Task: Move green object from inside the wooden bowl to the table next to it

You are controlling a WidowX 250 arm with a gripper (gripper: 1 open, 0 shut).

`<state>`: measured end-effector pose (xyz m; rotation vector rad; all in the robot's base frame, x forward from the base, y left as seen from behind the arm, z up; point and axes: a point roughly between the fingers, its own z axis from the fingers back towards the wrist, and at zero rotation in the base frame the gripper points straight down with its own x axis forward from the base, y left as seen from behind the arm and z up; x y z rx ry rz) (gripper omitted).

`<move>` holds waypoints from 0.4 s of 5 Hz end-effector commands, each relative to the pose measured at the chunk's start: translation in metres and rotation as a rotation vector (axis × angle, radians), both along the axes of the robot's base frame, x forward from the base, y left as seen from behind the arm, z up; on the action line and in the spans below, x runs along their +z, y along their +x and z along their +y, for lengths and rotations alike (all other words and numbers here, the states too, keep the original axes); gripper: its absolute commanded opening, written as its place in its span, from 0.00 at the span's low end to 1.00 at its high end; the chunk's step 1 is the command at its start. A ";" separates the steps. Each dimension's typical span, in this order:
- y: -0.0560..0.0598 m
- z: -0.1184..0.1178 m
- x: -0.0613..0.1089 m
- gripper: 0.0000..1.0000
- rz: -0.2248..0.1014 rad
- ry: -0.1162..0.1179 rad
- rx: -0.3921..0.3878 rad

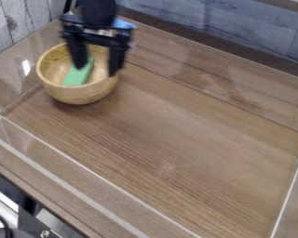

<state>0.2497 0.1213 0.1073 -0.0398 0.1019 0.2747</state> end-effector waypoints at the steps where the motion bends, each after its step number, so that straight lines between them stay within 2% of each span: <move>1: 0.011 0.032 0.021 1.00 -0.066 0.034 0.008; 2: 0.017 0.042 0.018 1.00 -0.056 0.036 -0.009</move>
